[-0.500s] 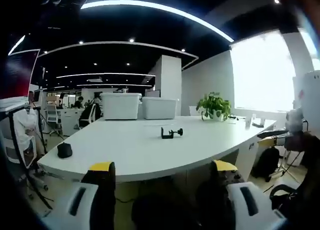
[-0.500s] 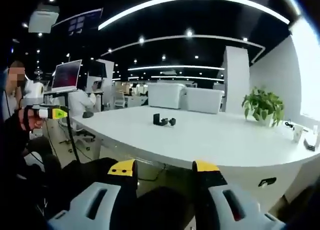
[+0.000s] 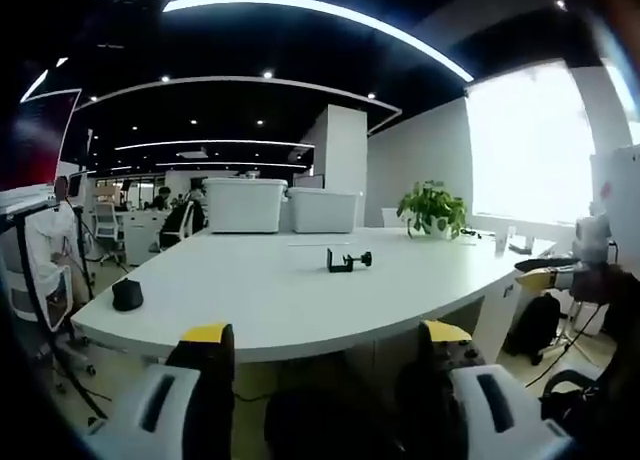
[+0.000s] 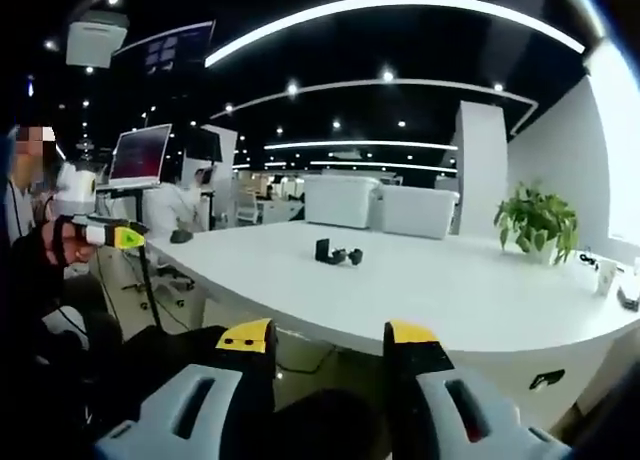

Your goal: Clamp the fixed fixture on the desktop, loosen the retaining clip, secure it to the edge of the desk, and tighten the retaining clip.

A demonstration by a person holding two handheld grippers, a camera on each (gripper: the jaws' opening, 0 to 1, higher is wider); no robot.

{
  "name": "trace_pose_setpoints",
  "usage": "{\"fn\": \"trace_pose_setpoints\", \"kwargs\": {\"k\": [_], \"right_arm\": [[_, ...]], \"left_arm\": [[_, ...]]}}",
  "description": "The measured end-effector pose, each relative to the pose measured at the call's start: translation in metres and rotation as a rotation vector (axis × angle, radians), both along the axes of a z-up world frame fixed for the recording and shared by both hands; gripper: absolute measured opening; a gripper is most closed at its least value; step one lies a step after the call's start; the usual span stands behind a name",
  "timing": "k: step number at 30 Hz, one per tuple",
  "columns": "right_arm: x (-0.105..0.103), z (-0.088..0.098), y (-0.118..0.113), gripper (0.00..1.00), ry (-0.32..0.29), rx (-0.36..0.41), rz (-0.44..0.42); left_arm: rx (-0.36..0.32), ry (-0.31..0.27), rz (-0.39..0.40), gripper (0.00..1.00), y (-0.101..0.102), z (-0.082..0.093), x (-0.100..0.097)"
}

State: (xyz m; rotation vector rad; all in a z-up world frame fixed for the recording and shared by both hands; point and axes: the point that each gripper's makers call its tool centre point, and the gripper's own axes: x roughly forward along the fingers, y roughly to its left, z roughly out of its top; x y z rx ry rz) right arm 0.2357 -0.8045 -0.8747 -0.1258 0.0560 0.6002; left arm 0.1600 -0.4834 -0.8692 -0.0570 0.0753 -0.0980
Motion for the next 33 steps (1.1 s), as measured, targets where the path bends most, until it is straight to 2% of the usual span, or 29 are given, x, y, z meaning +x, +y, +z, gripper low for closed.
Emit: {"fn": "trace_pose_setpoints", "kwargs": {"k": [7,16,21,27,33], "right_arm": [[0.009,-0.001,0.006,0.41,0.001,0.006,0.002],[0.022,-0.003,0.019,0.41,0.014,0.053,0.001],[0.025,-0.006,0.023,0.41,0.017,0.042,0.005],[0.032,-0.013,0.019,0.41,0.018,0.004,-0.015],[0.048,-0.006,0.008,0.47,-0.008,0.028,-0.049]], "left_arm": [[0.024,-0.021,0.016,0.72,-0.002,0.000,0.012],[0.029,-0.013,0.011,0.72,-0.009,-0.007,0.024],[0.046,-0.009,0.004,0.72,-0.012,-0.010,0.030],[0.061,0.000,0.012,0.72,-0.009,-0.014,0.037],[0.096,0.010,0.014,0.72,-0.008,-0.018,0.044]]}}
